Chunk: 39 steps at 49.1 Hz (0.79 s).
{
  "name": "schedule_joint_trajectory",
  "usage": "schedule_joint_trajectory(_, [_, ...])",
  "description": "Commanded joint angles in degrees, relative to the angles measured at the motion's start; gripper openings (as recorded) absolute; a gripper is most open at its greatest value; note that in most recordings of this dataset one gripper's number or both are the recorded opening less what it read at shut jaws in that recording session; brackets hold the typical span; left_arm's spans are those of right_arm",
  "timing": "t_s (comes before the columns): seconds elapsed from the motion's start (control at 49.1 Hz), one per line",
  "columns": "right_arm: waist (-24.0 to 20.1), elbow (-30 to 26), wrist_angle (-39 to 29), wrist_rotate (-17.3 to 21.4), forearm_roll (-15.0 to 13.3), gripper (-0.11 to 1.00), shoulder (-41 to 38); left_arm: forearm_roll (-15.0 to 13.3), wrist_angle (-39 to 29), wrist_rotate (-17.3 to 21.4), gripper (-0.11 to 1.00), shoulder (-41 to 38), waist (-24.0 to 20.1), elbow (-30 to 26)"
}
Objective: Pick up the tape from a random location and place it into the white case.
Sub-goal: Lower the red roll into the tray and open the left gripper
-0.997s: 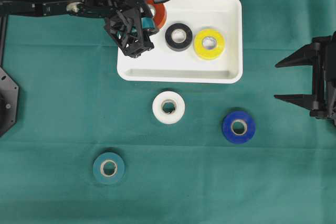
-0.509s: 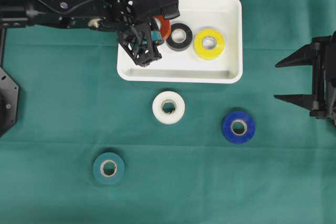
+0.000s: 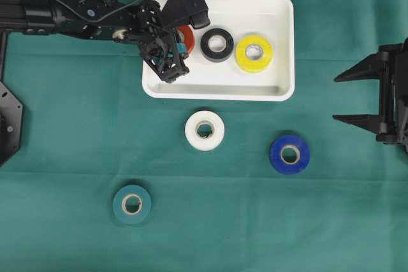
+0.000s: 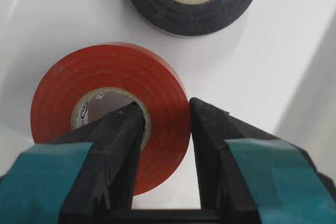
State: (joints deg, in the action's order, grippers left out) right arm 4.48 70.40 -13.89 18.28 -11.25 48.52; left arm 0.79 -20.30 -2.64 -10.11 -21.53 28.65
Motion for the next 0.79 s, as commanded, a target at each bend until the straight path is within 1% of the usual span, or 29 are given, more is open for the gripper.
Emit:
schedule_joint_trajectory(0.0, [0.0,-0.7,0.2,0.0,-0.1,0.84,-0.3,-0.1,0.5,0.0,0.23,0.9,0.0,-1.0])
schedule_joint_trajectory(0.549, [0.0,-0.7,0.2,0.0,-0.1,0.84,-0.3,-0.1,0.6,0.0,0.24,0.8,0.1,-1.3])
schedule_joint_trajectory(0.59, [0.0,-0.7,0.2,0.0,-0.1,0.84,-0.3,-0.1,0.6,0.0,0.3,0.8,0.1,-1.3])
schedule_joint_trajectory(0.773, [0.0,-0.7,0.2,0.0,-0.1,0.84,-0.3,-0.1,0.8,0.0,0.82,0.8,0.0,-1.4])
